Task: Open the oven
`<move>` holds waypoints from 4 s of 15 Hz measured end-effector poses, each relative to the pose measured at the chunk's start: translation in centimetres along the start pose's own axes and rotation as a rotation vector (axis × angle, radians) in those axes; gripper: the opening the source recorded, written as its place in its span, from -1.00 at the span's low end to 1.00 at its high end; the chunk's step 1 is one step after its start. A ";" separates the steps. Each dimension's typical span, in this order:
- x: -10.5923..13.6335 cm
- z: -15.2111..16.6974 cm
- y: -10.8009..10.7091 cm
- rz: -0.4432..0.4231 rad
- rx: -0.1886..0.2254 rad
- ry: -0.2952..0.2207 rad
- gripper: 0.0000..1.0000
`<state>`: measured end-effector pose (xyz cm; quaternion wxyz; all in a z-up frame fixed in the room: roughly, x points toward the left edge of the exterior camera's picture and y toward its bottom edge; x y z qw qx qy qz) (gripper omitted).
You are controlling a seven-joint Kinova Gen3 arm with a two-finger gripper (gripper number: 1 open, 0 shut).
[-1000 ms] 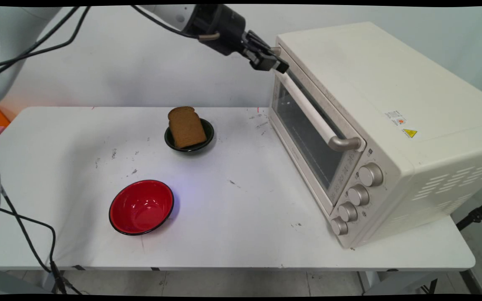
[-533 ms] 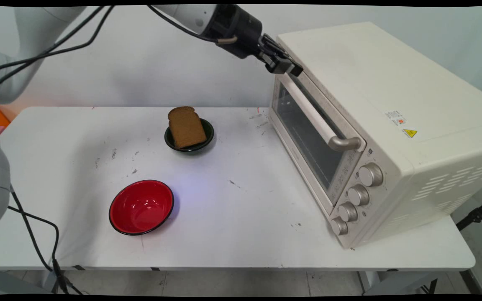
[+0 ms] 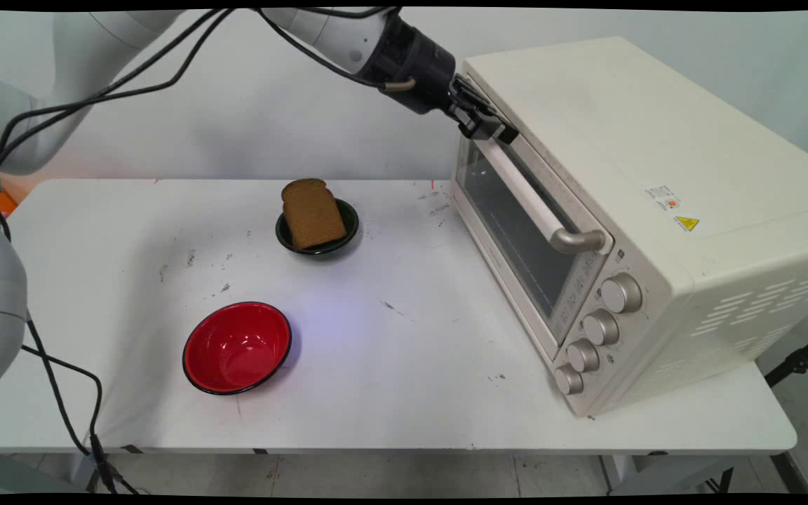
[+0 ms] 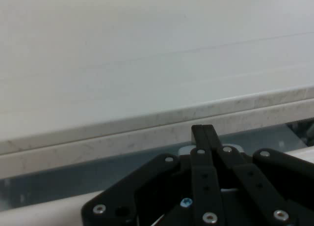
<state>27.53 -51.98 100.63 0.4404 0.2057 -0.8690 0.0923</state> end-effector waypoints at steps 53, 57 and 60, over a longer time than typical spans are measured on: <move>-21.4 -3.3 4.7 -0.004 0.065 -0.101 -1.00; -23.2 -3.1 4.5 -0.002 0.070 -0.096 -1.00; -24.4 -3.1 4.3 0.002 0.072 -0.093 -1.00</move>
